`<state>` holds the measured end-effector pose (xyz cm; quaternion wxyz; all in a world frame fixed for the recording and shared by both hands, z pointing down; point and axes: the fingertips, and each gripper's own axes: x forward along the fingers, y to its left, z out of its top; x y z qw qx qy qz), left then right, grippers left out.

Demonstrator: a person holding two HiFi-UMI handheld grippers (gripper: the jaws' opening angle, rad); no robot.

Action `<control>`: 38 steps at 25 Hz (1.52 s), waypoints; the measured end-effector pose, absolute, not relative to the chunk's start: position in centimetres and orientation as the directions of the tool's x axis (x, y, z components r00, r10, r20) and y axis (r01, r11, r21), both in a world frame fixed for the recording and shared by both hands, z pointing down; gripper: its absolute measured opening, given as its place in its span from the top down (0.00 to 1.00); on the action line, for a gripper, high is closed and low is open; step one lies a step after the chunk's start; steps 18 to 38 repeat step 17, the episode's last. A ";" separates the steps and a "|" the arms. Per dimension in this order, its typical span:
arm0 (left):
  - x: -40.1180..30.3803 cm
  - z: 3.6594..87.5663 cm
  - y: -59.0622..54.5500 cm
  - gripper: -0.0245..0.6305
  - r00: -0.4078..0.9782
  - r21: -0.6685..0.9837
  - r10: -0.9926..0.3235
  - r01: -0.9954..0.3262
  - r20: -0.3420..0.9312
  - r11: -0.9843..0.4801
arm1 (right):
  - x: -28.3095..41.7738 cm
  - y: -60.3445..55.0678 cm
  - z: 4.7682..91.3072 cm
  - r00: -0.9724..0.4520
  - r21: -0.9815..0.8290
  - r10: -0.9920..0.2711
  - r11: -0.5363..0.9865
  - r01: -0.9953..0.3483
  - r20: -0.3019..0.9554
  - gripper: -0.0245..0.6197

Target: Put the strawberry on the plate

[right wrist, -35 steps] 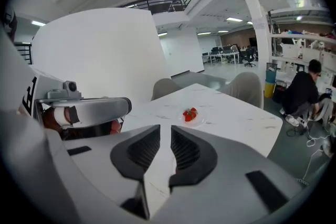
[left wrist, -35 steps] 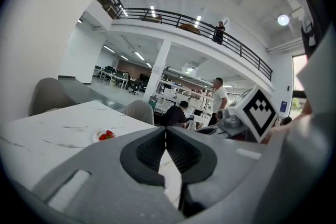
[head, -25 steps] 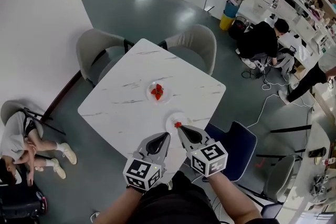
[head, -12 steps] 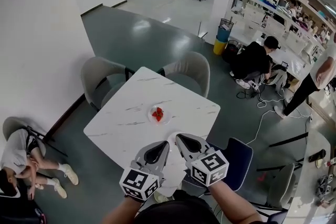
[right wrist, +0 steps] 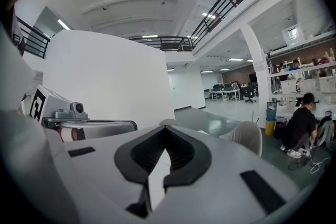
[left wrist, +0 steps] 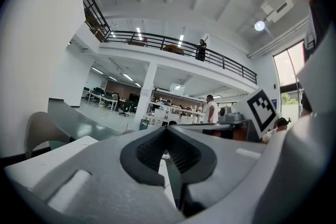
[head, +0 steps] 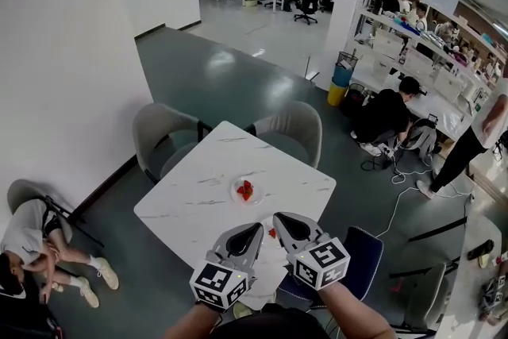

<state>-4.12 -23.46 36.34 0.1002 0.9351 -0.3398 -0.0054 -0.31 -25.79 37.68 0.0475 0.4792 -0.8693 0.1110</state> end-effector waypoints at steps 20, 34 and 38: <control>-3.7 36.7 -23.9 0.95 0.763 0.190 -0.643 -0.641 0.058 -0.744 | -0.5 -26.1 38.0 -0.553 -0.146 -0.812 0.533 -0.833 0.189 0.96; -3.7 36.7 -23.9 0.95 0.763 0.190 -0.643 -0.641 0.058 -0.744 | -0.5 -26.1 38.0 -0.553 -0.146 -0.812 0.533 -0.833 0.189 0.96; -3.7 36.7 -23.9 0.95 0.763 0.190 -0.643 -0.641 0.058 -0.744 | -0.5 -26.1 38.0 -0.553 -0.146 -0.812 0.533 -0.833 0.189 0.96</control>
